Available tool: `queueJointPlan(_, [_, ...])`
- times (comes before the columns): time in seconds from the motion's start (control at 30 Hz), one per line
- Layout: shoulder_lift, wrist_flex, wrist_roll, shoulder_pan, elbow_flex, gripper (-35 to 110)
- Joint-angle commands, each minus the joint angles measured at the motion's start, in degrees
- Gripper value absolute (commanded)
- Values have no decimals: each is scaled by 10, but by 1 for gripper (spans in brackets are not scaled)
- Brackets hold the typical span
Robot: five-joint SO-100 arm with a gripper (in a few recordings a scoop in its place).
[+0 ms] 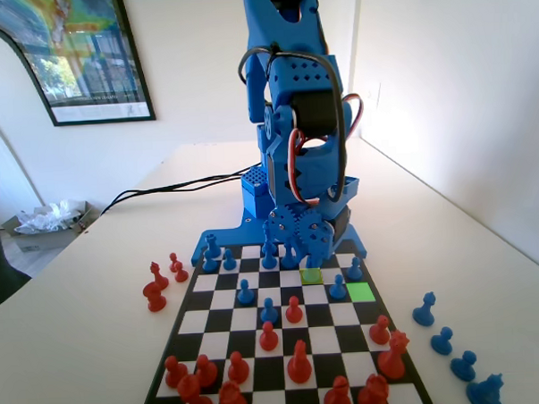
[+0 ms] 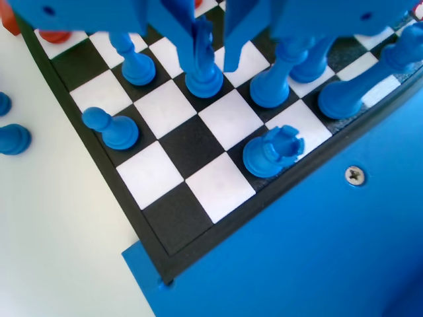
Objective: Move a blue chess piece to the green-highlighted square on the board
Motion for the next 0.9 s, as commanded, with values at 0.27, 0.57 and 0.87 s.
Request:
queueJointPlan(0.27, [9, -5, -6, -7, -31, 1])
queueJointPlan(0.57, [65, 113, 9, -14, -112, 1])
queueJointPlan(0.87, [120, 234, 44, -63, -213, 1])
